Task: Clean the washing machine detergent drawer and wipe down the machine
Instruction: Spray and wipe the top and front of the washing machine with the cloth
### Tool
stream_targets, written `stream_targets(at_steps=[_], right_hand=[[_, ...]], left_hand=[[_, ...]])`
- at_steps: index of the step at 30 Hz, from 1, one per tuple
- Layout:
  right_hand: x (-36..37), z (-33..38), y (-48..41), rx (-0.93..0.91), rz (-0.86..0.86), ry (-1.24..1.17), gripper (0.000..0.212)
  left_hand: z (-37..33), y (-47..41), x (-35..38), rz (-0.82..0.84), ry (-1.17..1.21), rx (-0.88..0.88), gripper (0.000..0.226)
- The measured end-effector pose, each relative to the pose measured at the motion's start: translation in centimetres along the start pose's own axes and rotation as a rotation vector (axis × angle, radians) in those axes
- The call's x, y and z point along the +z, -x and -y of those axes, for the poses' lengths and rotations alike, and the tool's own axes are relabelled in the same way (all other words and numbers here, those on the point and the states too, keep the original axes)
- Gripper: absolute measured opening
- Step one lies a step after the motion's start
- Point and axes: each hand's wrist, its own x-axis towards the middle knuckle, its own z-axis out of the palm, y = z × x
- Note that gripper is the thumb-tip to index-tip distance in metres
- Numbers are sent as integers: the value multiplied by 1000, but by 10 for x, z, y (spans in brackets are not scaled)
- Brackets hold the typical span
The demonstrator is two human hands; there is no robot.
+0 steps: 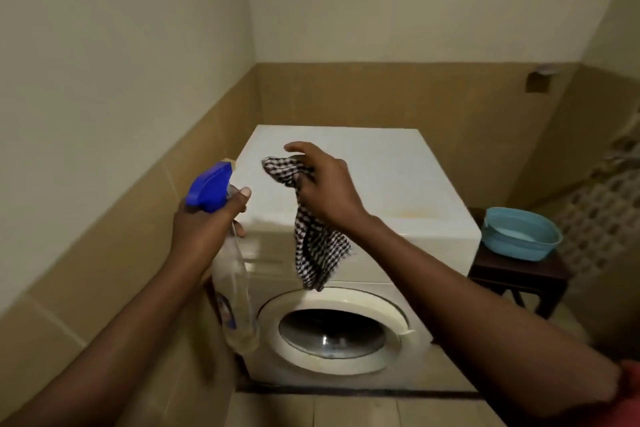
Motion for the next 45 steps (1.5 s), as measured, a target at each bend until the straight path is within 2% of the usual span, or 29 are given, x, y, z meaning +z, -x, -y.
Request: stream_targets(at_steps=[2, 4, 9, 14, 18, 26, 30, 34, 45], right_hand=[[-47, 19, -7, 41, -67, 51, 47], [-94, 38, -12, 94, -132, 100, 42], [-196, 62, -14, 233, -223, 173, 32], [-288, 64, -1, 368, -307, 175, 29], [-365, 37, 13, 433, -391, 202, 30], [-506, -44, 31, 538, -457, 365, 33], [-553, -81, 38, 583, -474, 398, 31], [-577, -118, 42, 612, -481, 393, 31], [-589, -254, 35, 678, -408, 409, 34]], left_hand=[[-35, 1, 12, 19, -21, 31, 15], [-76, 2, 30, 49, -39, 38, 9], [-148, 1, 86, 232, -83, 46, 22], [-189, 7, 170, 332, -46, 62, 24], [-204, 22, 252, 412, -54, 61, 26], [-188, 47, 404, 463, -109, -5, 20], [-177, 57, 465, 458, -102, -38, 27], [-167, 55, 511, 498, -126, -36, 46], [-87, 3, 622, 572, -125, -33, 63]])
